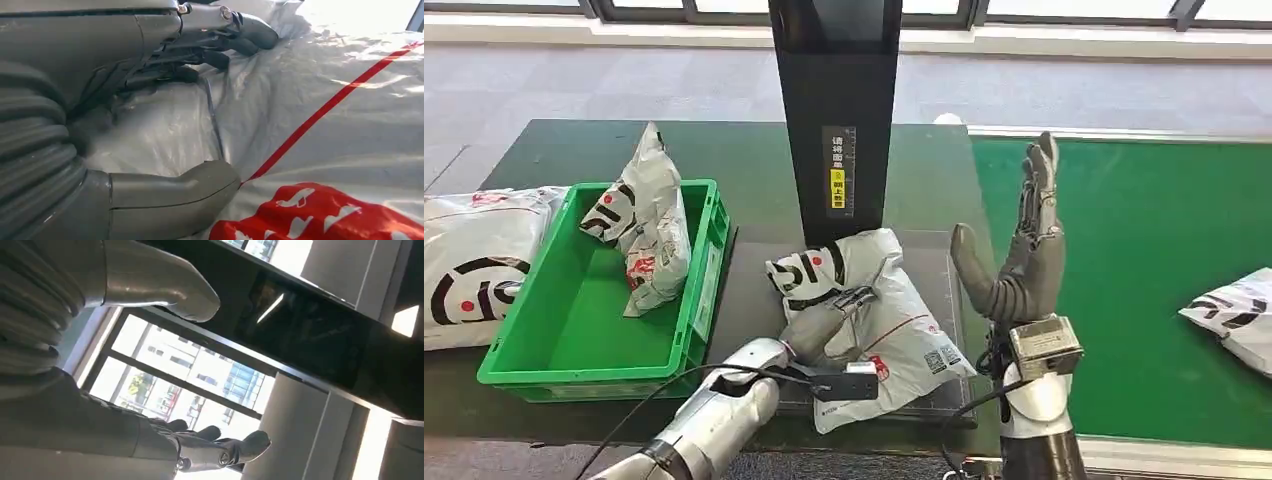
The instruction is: Moved the parcel from conveyor to table for the left to box.
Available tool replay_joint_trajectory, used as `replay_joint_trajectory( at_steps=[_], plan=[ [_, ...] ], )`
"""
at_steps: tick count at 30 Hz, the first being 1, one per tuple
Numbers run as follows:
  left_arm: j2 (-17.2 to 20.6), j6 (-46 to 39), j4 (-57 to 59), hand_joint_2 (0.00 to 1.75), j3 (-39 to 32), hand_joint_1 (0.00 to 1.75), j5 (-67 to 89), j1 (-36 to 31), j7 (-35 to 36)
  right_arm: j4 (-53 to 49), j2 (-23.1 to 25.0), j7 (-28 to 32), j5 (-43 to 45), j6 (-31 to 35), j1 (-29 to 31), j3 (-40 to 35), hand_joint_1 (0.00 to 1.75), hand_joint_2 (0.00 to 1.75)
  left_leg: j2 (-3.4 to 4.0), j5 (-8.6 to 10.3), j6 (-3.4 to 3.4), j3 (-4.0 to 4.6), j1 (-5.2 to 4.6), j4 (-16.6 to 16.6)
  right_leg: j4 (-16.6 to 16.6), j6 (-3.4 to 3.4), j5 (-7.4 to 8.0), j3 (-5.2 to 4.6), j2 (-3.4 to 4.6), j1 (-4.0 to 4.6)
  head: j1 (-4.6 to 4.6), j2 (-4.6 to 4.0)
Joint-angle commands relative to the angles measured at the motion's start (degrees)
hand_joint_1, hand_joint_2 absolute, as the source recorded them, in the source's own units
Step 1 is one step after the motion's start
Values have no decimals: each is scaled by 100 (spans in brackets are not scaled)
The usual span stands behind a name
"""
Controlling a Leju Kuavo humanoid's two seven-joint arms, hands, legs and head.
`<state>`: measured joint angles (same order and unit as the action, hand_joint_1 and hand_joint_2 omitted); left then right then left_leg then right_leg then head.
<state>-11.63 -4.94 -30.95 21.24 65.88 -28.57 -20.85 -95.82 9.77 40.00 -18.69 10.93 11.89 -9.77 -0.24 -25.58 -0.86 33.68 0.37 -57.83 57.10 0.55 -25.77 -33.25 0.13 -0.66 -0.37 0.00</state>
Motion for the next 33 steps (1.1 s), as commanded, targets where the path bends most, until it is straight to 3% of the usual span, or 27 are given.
replay_joint_trajectory(
  at_steps=[1, 9, 10, 11, 16, 33],
  plan=[
    [88, 92, 596, 175, 287, 0, 23, -143, 41, 203, -158, -1, 2, 13, 194, 130, 0, 175, 5, 4, 2, -3, 1, 7, -8, -1, 6, 3, 2, 2, 0, 0],
    [89, 55, 614, 175, 292, 5, 23, -147, 32, 183, -165, 0, 4, 27, 174, 124, 0, 175, 4, 2, 2, -6, -2, 5, -4, 0, 3, 6, 3, -2, 0, 0],
    [82, -163, 580, 175, 261, 164, 3, -182, -17, 171, -165, 0, 4, 43, 156, 117, 0, 175, 8, 7, 3, -6, -2, 13, -11, -2, 9, 5, 4, -1, 0, 0],
    [63, -254, 550, 175, 239, 175, -16, -234, -52, 155, -168, 0, 4, 60, 119, 120, 0, 175, 2, 4, 2, -5, 0, 6, -7, -1, 5, 7, 0, 1, 0, 0],
    [9, -686, 166, 175, 115, 175, -80, -244, -130, 1, -212, 0, 38, 164, -103, 95, 0, 175, 2, 8, 3, -4, -2, 12, -11, -2, 9, 5, -1, -1, 0, 0],
    [89, -2122, -2406, 175, -250, 175, -416, 936, -597, -632, -522, 0, 181, 641, -790, -256, 0, 175, 3, -4, -2, 25, -2, 5, -2, -2, -2, -29, 4, -1, 0, 0]
  ],
)
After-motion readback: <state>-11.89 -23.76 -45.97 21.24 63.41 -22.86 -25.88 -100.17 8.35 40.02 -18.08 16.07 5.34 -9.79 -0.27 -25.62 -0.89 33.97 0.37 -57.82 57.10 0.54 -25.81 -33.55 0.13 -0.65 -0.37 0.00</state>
